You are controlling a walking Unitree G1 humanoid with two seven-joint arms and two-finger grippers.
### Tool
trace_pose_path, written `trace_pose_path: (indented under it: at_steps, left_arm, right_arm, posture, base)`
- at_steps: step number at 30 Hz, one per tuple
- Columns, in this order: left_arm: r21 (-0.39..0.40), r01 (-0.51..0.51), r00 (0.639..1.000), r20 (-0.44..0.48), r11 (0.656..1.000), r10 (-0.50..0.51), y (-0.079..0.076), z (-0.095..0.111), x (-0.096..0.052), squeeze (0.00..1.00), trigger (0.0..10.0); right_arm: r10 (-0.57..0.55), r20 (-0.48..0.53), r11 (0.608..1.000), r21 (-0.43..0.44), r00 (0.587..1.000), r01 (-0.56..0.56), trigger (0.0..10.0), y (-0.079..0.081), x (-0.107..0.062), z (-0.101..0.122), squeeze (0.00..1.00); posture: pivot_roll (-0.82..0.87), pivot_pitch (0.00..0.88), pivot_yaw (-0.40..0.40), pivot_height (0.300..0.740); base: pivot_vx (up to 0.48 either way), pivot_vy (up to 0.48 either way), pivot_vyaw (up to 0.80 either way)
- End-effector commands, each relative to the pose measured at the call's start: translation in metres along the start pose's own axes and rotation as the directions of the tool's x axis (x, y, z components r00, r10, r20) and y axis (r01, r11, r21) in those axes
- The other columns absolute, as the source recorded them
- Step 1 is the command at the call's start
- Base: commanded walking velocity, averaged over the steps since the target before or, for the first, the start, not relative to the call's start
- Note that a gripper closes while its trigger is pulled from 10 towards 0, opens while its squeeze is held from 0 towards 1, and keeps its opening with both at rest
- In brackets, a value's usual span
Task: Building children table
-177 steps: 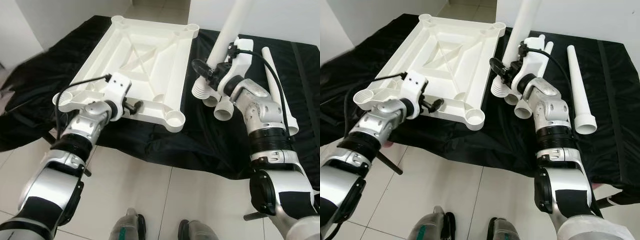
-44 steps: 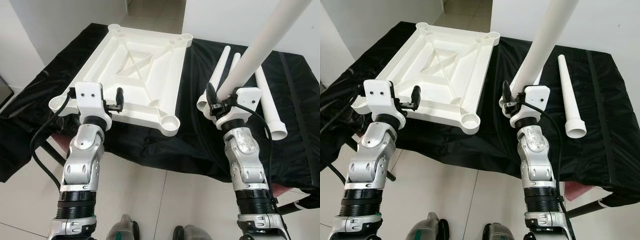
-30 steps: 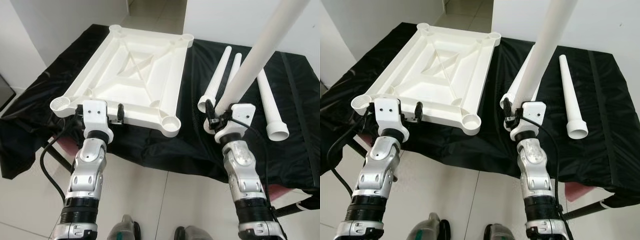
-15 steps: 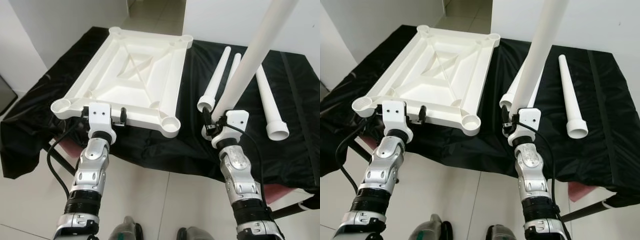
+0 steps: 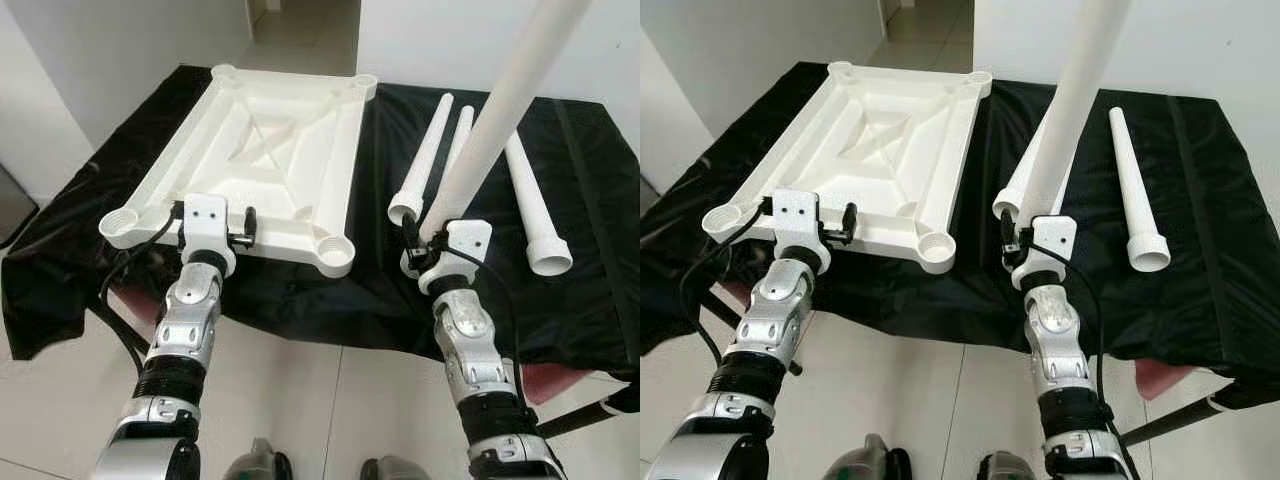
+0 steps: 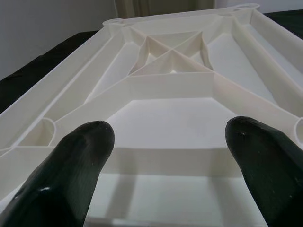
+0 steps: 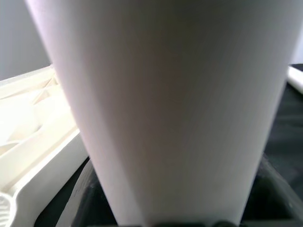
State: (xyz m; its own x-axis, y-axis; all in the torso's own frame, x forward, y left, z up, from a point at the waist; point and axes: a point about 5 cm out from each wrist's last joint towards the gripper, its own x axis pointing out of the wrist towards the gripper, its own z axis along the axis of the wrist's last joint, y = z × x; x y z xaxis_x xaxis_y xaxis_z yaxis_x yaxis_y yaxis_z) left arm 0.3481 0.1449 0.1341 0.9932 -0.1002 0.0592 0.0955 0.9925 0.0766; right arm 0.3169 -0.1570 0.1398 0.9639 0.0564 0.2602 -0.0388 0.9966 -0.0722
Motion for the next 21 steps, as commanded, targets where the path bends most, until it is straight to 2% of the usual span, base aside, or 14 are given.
trace_pose_path:
  at_steps: [1,6,14,21]
  left_arm:
    - [0.012,-0.06,0.998,0.002,0.998,0.06,0.0,0.0,0.002,0.0,10.0]
    - [0.014,-0.052,0.999,0.017,0.999,0.052,-0.004,0.003,0.008,0.0,10.0]
    - [0.022,-0.06,0.998,0.038,0.998,0.059,0.0,0.007,0.015,0.0,10.0]
    - [0.034,-0.064,0.997,0.054,0.997,0.063,0.004,0.005,0.008,0.0,10.0]
  right_arm:
    - [-0.001,0.014,1.0,0.0,1.0,0.001,10.0,0.001,0.003,0.001,0.0]
    - [-0.007,0.018,1.0,-0.003,1.0,0.007,10.0,-0.001,0.008,0.0,0.0]
    - [-0.016,0.023,1.0,0.0,1.0,0.016,10.0,-0.001,0.012,-0.002,0.0]
    - [-0.005,0.03,1.0,0.004,1.0,0.005,10.0,0.003,0.006,-0.003,0.0]
  posture:
    - [-0.1,0.0,0.099,0.74]
    - [-0.1,0.0,0.09,0.74]
    - [-0.09,0.0,0.096,0.74]
    - [-0.09,0.0,0.093,0.74]
  base:
    - [0.0,0.0,0.0]
    - [0.0,0.0,0.0]
    - [0.0,0.0,0.0]
    - [0.0,0.0,0.0]
